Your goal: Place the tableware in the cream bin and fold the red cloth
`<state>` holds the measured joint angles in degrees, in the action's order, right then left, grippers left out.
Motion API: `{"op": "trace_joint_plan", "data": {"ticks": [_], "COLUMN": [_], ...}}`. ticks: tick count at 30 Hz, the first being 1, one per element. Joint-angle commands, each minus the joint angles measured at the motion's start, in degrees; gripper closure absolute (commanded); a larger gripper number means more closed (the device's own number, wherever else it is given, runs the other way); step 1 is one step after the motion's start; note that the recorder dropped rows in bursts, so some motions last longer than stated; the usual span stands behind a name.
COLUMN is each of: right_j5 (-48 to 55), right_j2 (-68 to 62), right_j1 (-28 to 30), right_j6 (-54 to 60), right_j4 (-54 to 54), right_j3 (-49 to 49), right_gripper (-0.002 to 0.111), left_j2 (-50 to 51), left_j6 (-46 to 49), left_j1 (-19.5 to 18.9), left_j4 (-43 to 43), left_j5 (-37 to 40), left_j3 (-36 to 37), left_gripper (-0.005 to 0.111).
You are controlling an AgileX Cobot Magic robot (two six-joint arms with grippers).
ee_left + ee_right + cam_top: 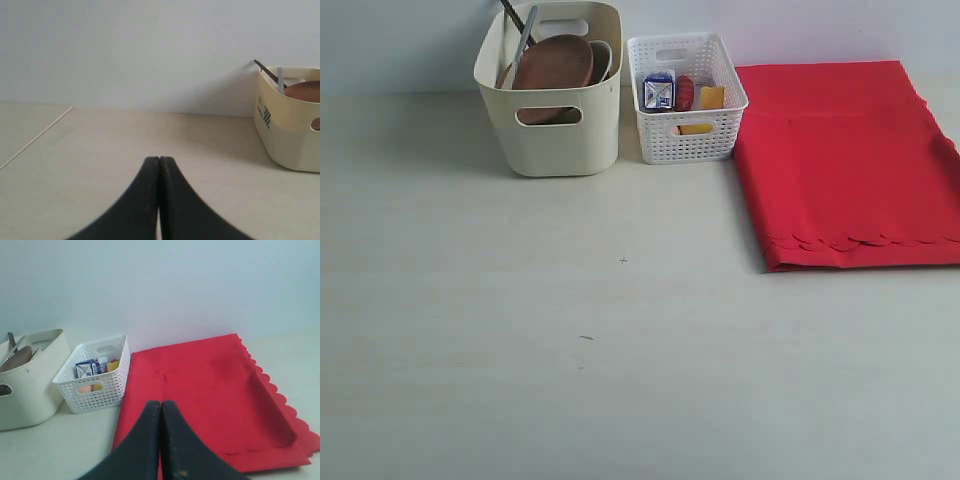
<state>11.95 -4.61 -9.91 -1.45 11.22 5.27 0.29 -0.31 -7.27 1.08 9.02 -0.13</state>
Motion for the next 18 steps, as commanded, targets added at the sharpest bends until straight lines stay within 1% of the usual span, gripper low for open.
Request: {"op": "trace_joint_plan", "data": {"ticks": [1,5,8,18], "right_j5": [3.11,3.78,-1.67,-1.41], "right_j2": [4.61,4.61,4.61,4.61], "right_j1": [-0.08,-0.08,-0.08,-0.08], "right_j6": [3.97,4.08,6.63,7.51], "right_j4": [-3.21,-3.32,-4.35,-4.60], "right_j3": [-0.28,-0.95,-5.27,-5.27], "right_gripper": [0.108,0.108,0.108,0.108], "left_j2": [-0.29,-0.29,-0.29,-0.29], "left_j6": [-0.21,-0.21,-0.21,-0.21], "left_j1": [-0.12,-0.12,-0.12,-0.12], "left_j4": [-0.46,-0.46,-0.46,-0.46], "left_j5": [-0.15,-0.15,-0.15,-0.15], "left_j3": [0.13,0.13,0.13,0.13], "left_gripper": [0.106,0.106,0.106,0.106]}}
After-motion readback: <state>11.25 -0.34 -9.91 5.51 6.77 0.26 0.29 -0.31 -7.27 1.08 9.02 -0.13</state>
